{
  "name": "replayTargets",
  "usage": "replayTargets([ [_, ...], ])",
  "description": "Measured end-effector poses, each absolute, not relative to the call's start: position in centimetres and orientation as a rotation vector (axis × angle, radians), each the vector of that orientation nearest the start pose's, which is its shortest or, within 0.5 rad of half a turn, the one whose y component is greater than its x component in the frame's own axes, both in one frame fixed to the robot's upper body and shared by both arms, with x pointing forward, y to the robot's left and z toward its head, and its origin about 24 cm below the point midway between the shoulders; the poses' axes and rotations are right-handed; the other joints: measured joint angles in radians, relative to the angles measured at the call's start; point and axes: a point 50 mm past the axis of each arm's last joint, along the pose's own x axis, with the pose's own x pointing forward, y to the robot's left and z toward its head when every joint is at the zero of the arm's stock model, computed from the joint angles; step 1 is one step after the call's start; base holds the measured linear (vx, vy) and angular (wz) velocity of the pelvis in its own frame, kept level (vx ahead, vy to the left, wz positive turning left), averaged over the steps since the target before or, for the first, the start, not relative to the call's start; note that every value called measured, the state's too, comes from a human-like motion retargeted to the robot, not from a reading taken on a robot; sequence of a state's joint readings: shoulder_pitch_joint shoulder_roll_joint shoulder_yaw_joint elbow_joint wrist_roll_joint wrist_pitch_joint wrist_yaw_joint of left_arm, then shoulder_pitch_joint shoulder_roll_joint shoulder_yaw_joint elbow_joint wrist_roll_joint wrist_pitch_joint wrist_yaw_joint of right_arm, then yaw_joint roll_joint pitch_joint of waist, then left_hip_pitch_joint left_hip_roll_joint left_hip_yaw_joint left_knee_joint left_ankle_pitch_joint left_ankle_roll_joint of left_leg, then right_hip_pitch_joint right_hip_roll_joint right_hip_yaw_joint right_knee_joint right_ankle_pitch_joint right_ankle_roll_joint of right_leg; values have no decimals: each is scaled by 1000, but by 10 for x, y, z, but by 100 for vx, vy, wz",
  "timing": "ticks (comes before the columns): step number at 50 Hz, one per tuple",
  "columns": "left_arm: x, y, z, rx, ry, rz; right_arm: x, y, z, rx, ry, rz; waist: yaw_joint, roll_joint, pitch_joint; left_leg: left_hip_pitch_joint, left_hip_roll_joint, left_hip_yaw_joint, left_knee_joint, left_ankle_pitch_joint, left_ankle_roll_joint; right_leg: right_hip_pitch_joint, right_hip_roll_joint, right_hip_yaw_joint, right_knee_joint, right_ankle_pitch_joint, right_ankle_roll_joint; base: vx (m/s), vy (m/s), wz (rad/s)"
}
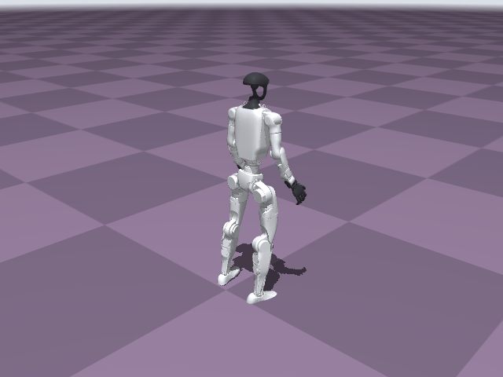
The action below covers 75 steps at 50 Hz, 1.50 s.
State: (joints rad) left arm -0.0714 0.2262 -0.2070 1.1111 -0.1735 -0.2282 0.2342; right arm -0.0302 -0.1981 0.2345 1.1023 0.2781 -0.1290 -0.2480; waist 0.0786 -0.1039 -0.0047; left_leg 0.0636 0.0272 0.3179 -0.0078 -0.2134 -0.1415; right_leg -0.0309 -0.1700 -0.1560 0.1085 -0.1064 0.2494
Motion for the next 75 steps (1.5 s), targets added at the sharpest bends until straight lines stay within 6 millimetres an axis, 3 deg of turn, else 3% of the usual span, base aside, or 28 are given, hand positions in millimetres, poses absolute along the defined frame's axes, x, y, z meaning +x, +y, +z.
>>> replayTargets([
  [20,166,216,-131,269,790,201,141,-210,-144,-181,926,-263,-11,8,6,-9,9,15,1,12,1,-12,11,11,-8,9,6,0,0,0],
  [27,160,225,-132,275,803,215,141,-208,-145,-179,933,-263,-8,5,-4,-6,21,41,-1,21,2,-23,27,41,-9,16,9,-1,-6,-16],
  [32,151,238,-133,279,831,257,156,-205,-140,-178,893,-257,-14,-2,2,-5,34,98,27,16,19,-46,45,113,-2,34,12,-3,-10,-61],
  [38,147,254,-131,308,854,314,186,-203,-123,-198,788,-233,-11,-29,59,-26,52,116,146,-15,77,-55,77,233,2,69,12,-5,-15,-107],
  [42,150,258,-128,326,833,326,200,-206,-111,-229,708,-206,15,-22,113,-47,24,-146,169,-87,45,-31,141,330,-21,108,12,-6,-12,-157],
  [45,155,257,-125,324,798,328,209,-211,-103,-266,658,-187,23,-4,149,-35,-2,-339,114,-72,7,-11,191,399,-50,143,12,-9,-4,-152],
  [47,158,256,-123,321,780,326,212,-214,-100,-294,644,-177,11,1,164,-27,2,-358,93,-42,-1,-3,213,435,-74,166,12,-12,1,-125],
  [53,177,252,-114,366,718,259,215,-218,-97,-350,641,-172,-62,-8,203,-2,39,-215,36,-4,-9,-5,235,508,-165,210,12,-17,4,-103],
  [57,192,256,-106,484,688,148,207,-213,-107,-341,695,-178,-78,-22,206,3,49,-98,-21,32,-48,-56,206,401,-183,192,12,-26,14,-143],
  [62,198,264,-100,618,689,55,174,-211,-129,-329,834,-190,-50,-36,167,-9,26,81,-45,49,-73,-121,76,-6,-131,150,12,-22,22,-176],
  [65,206,270,-95,648,684,68,156,-216,-139,-325,918,-208,-46,-31,149,-15,24,155,-31,40,-72,-115,11,-184,-81,133,3,-9,11,-134],
  [70,217,280,-85,638,667,147,132,-225,-148,-300,1018,-276,-40,-6,118,-26,60,262,18,23,-57,-98,-52,-327,39,49,-31,-4,-3,-118],
  [75,221,285,-79,599,650,200,123,-232,-150,-256,1059,-382,-40,2,80,-33,76,361,53,2,-33,-81,-126,-452,142,-10,-45,-1,-13,-108],
])
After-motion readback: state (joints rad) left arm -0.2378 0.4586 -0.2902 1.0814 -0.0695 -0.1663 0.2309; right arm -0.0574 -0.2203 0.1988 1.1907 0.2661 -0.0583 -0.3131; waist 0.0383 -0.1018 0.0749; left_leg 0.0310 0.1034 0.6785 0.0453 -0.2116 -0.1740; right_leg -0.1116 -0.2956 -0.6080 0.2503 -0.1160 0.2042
